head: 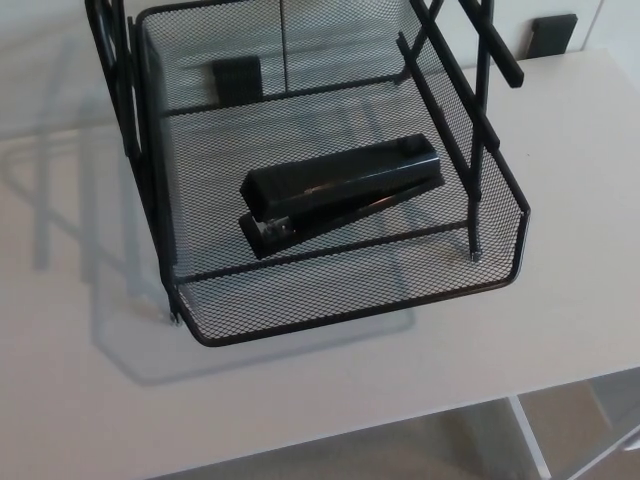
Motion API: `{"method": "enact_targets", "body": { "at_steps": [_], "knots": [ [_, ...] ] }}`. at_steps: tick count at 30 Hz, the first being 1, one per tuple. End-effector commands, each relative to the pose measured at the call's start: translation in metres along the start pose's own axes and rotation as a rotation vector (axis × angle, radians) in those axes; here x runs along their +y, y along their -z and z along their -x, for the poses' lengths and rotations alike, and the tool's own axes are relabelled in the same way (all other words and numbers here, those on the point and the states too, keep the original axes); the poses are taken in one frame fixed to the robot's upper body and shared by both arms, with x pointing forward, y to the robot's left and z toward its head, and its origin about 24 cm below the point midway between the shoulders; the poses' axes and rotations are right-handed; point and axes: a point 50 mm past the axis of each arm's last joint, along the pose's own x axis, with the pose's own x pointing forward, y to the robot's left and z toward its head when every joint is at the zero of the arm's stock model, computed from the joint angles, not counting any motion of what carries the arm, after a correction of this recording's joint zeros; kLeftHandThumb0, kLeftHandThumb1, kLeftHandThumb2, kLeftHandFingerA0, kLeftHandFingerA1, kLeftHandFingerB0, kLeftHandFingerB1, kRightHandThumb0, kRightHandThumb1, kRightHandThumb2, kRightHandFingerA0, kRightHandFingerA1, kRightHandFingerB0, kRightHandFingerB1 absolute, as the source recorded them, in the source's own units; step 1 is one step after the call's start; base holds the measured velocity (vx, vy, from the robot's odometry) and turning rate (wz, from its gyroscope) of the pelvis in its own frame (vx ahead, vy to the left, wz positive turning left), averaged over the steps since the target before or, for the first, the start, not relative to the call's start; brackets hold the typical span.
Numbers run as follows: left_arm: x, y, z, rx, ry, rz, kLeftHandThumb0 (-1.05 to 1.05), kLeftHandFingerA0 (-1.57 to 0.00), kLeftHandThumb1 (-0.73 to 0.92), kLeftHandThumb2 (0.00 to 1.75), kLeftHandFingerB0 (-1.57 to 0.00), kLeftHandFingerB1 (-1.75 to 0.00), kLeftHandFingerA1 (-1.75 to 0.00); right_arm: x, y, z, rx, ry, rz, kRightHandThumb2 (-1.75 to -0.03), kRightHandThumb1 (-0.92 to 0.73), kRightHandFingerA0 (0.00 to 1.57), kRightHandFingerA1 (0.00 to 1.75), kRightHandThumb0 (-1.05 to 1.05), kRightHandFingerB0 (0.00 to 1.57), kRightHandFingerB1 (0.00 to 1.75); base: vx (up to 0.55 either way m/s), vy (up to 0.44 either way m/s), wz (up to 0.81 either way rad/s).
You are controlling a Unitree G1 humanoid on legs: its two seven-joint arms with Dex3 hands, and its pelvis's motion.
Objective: The robot walks towards a desk on which a file tray is kept in the middle and a stapler is kept to its right. The robot lifts the stapler using its right hand and places it on the file tray.
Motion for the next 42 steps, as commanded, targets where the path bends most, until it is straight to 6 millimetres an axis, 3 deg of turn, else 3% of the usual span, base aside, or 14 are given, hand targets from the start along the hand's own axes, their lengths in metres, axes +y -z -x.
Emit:
{"method": "enact_targets", "body": {
  "at_steps": [1,9,11,15,17,18,19,20,22,24,32,36,38,42],
  "knots": [
    [0.012,0.007,0.003,0.004,-0.02,0.01,-0.78,-0.45,0.34,1.2,-0.37,-0.83,-0.9,-0.002,0.045,0.0,0.095,0.054,-0.389,-0.83,-0.6,0.05,0.67,-0.38,0.0,0.07,0.0,0.0,0.0],
    [0.012,0.003,0.003,-0.02,-0.021,-0.009,-0.78,-0.47,0.34,1.2,-0.41,-0.83,-0.9,0.013,0.057,-0.008,0.234,-0.093,-0.08,-0.61,-0.68,0.0,0.33,-0.42,0.0,0.19,0.0,0.0,0.0],
    [0.011,0.003,0.002,-0.018,-0.019,0.012,-0.78,-0.49,0.33,1.21,-0.43,-0.85,-0.91,0.014,0.058,-0.006,0.248,-0.166,0.027,-0.8,-0.55,0.01,0.34,-0.47,0.02,0.16,0.0,0.0,0.0],
    [0.011,0.004,0.002,-0.007,-0.017,0.012,-0.77,-0.52,0.33,1.21,-0.43,-0.84,-0.91,0.014,0.057,-0.005,0.271,-0.213,0.156,-0.8,-0.56,0.02,0.33,-0.51,0.01,0.17,0.0,0.0,0.0],
    [0.011,0.004,0.002,-0.008,-0.014,0.025,-0.78,-0.48,0.32,1.2,-0.41,-0.84,-0.9,0.015,0.059,-0.004,0.246,-0.208,0.171,-0.6,-0.66,0.0,0.39,-0.49,0.0,0.26,0.0,0.0,0.0],
    [0.009,0.006,0.003,-0.007,-0.013,0.025,-0.77,-0.47,0.33,1.2,-0.4,-0.83,-0.89,0.015,0.059,-0.004,0.26,-0.2,0.166,-0.78,-0.57,0.02,0.37,-0.52,0.03,0.18,0.0,0.0,0.0],
    [0.009,0.008,0.003,-0.008,-0.017,0.007,-0.81,-0.54,0.34,1.19,-0.44,-0.84,-0.91,0.015,0.059,-0.004,0.269,-0.202,0.155,-0.6,-0.66,0.01,0.41,-0.49,0.0,0.25,0.0,0.0,0.0],
    [0.009,0.008,0.003,-0.003,-0.019,-0.011,-0.83,-0.53,0.34,1.19,-0.44,-0.86,-0.93,0.015,0.059,-0.003,0.274,-0.215,0.148,-0.82,-0.55,0.01,0.36,-0.5,0.01,0.18,0.0,0.0,0.0],
    [0.01,0.008,0.003,-0.002,-0.019,-0.005,-0.79,-0.53,0.33,1.2,-0.43,-0.85,-0.92,0.014,0.061,-0.003,0.273,-0.222,0.156,-0.6,-0.67,0.0,0.41,-0.5,0.0,0.2,0.0,0.0,0.0],
    [0.011,0.008,0.003,-0.013,-0.012,0.02,-0.79,-0.49,0.33,1.2,-0.4,-0.85,-0.92,0.013,0.061,-0.004,0.271,-0.218,0.207,-0.78,-0.55,0.02,0.45,-0.55,0.0,0.15,0.0,0.0,0.0],
    [0.011,0.005,0.003,-0.011,-0.01,0.027,-0.77,-0.47,0.33,1.2,-0.42,-0.84,-0.9,0.015,0.061,-0.006,0.275,-0.242,0.26,-0.63,-0.65,0.07,0.44,-0.5,0.02,0.17,0.0,0.0,0.0],
    [0.011,0.004,0.002,-0.01,-0.01,0.01,-0.77,-0.5,0.32,1.19,-0.44,-0.84,-0.9,0.014,0.061,-0.008,0.29,-0.255,0.231,-0.84,-0.41,0.0,0.5,-0.55,0.0,0.29,0.0,0.0,0.0],
    [0.009,0.003,0.002,-0.012,-0.008,0.017,-0.77,-0.57,0.3,1.21,-0.51,-0.87,-0.94,0.013,0.059,-0.007,0.285,-0.273,0.266,-0.63,-0.65,0.07,0.45,-0.53,0.03,0.15,0.0,0.0,0.0],
    [0.01,0.004,0.003,-0.017,0.002,0.016,-0.76,-0.57,0.3,1.21,-0.5,-0.85,-0.93,0.015,0.058,-0.008,0.307,-0.281,0.338,-0.64,-0.67,0.18,0.49,-0.58,0.04,0.18,0.0,0.0,0.0]
  ]
}}
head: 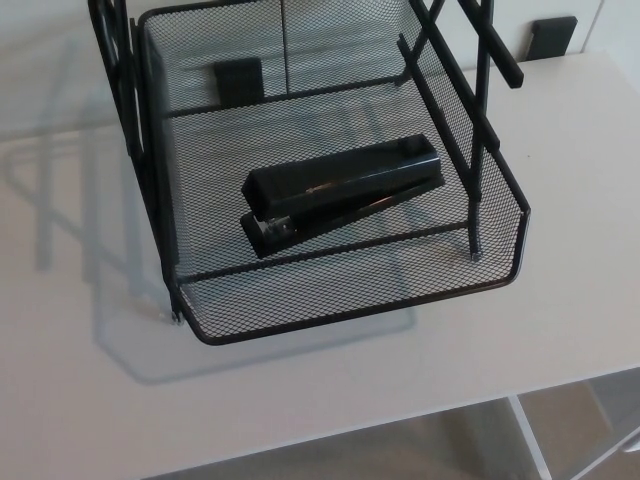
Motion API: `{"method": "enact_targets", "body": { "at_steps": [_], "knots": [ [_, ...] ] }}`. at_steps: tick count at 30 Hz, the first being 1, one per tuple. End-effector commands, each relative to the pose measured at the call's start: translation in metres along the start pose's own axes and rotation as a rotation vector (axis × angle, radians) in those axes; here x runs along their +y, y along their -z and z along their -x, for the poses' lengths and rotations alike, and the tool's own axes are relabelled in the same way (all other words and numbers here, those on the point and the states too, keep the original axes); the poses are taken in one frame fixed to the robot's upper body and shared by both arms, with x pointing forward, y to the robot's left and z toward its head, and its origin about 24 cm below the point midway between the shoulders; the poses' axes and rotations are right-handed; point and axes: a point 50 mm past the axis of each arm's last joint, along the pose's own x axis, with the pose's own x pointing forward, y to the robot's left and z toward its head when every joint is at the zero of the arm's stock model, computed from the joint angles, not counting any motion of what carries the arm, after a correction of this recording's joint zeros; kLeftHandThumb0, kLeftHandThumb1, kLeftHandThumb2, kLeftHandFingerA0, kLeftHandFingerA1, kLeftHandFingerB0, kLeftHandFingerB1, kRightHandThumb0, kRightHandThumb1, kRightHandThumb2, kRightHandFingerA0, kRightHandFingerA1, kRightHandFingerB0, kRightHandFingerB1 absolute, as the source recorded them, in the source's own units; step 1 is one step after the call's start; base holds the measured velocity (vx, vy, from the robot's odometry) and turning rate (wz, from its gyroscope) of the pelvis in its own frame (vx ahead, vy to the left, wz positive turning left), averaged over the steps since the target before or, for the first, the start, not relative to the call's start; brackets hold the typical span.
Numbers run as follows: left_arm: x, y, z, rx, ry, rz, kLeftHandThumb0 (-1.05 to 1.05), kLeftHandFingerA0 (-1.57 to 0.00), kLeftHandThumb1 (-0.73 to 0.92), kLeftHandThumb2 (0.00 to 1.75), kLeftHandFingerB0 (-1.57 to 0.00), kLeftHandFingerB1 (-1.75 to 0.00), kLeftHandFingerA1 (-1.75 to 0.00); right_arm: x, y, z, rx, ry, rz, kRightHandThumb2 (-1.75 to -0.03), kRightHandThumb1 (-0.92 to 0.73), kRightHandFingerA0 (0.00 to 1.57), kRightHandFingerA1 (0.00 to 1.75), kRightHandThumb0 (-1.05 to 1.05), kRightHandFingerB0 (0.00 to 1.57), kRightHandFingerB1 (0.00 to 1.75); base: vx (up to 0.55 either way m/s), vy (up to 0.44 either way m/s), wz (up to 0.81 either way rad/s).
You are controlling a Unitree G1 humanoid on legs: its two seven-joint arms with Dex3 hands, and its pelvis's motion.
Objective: The robot walks towards a desk on which a file tray is kept in the middle and a stapler is kept to its right. The robot lifts the stapler using its right hand and places it on the file tray.
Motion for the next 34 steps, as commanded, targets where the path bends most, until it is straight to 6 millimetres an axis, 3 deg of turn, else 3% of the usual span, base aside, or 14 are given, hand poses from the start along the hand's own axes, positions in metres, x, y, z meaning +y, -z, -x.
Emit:
{"method": "enact_targets", "body": {
  "at_steps": [1,4,8,12,17,18,22,25,27,30,31,32,33,34],
  "knots": [
    [0.004,0.0,0.001,-0.021,0.003,0.001,-0.76,-0.57,0.3,1.19,-0.48,-0.84,-0.92,-0.006,-0.009,0.002,-0.01,0.003,0.095,-0.64,-0.67,0.19,0.49,-0.58,0.04,0.17,0.0,0.0,0.0],
    [0.003,0.0,0.001,-0.018,0.007,0.001,-0.73,-0.57,0.3,1.18,-0.51,-0.84,-0.9,-0.004,-0.008,0.001,0.0,-0.005,0.058,-0.65,-0.65,0.21,0.62,-0.56,0.05,0.19,0.0,0.0,0.0],
    [0.001,-0.002,0.0,-0.023,0.019,-0.026,-0.77,-0.57,0.31,1.17,-0.52,-0.82,-0.89,-0.004,-0.009,0.001,-0.004,-0.022,0.051,-0.6,-0.67,0.17,0.49,-0.54,0.0,0.23,0.0,0.0,0.0],
    [-0.001,-0.006,0.0,-0.032,0.046,-0.003,-0.78,-0.55,0.32,1.18,-0.52,-0.84,-0.9,-0.004,-0.01,0.002,-0.021,-0.017,0.208,-0.62,-0.67,0.21,0.48,-0.59,0.03,0.18,0.0,0.0,0.0],
    [-0.003,-0.011,0.0,-0.056,0.05,-0.074,-0.82,-0.64,0.32,1.19,-0.64,-0.86,-0.92,-0.006,-0.01,0.002,-0.022,-0.019,0.137,-0.65,-0.68,0.18,0.49,-0.57,0.03,0.18,0.0,0.0,0.0],
    [-0.002,-0.01,0.0,-0.047,0.045,-0.051,-0.81,-0.6,0.32,1.18,-0.56,-0.86,-0.92,-0.006,-0.01,0.002,-0.009,-0.016,0.175,-0.61,-0.7,0.16,0.47,-0.57,0.0,0.2,0.0,0.0,0.0],
    [-0.001,-0.007,-0.001,-0.025,0.041,-0.012,-0.78,-0.56,0.31,1.19,-0.51,-0.85,-0.91,-0.008,-0.011,0.003,0.0,-0.007,0.226,-0.61,-0.71,0.16,0.46,-0.56,0.0,0.19,0.0,0.0,0.0],
    [0.0,-0.006,0.0,-0.022,0.027,-0.006,-0.78,-0.59,0.31,1.19,-0.54,-0.85,-0.91,-0.009,-0.01,0.002,-0.012,0.013,0.187,-0.6,-0.68,0.19,0.49,-0.56,0.0,0.22,0.0,0.0,0.0],
    [0.001,-0.006,0.0,-0.027,0.031,0.041,-0.77,-0.55,0.31,1.19,-0.49,-0.85,-0.91,-0.009,-0.012,0.002,-0.021,0.012,0.067,-0.59,-0.65,0.15,0.48,-0.51,0.0,0.26,0.0,0.0,0.0],
    [0.002,-0.007,0.0,-0.041,0.033,0.073,-0.78,-0.48,0.31,1.22,-0.41,-0.85,-0.92,-0.011,-0.016,0.004,-0.039,0.016,0.158,-0.63,-0.65,0.06,0.46,-0.54,0.01,0.18,0.0,0.0,0.0],
    [0.002,-0.008,0.0,-0.05,0.037,0.063,-0.77,-0.54,0.32,1.21,-0.48,-0.85,-0.91,-0.011,-0.018,0.005,-0.04,0.007,0.157,-0.81,-0.57,0.05,0.5,-0.59,0.0,0.16,0.0,0.0,0.0],
    [0.001,-0.008,0.0,-0.054,0.038,0.059,-0.77,-0.54,0.32,1.21,-0.48,-0.85,-0.91,-0.011,-0.019,0.005,-0.04,0.003,0.157,-0.81,-0.57,0.05,0.5,-0.59,0.0,0.16,0.0,0.0,0.0],
    [0.0,-0.009,0.0,-0.054,0.035,0.041,-0.77,-0.54,0.32,1.2,-0.49,-0.85,-0.91,-0.01,-0.019,0.005,-0.038,0.014,0.196,-0.61,-0.69,0.15,0.44,-0.56,0.0,0.24,0.0,0.0,0.0],
    [0.0,-0.009,0.0,-0.054,0.035,0.041,-0.77,-0.54,0.32,1.2,-0.49,-0.85,-0.91,-0.01,-0.019,0.005,-0.038,0.014,0.196,-0.61,-0.69,0.15,0.44,-0.56,0.0,0.24,0.0,0.0,0.0]
  ]
}}
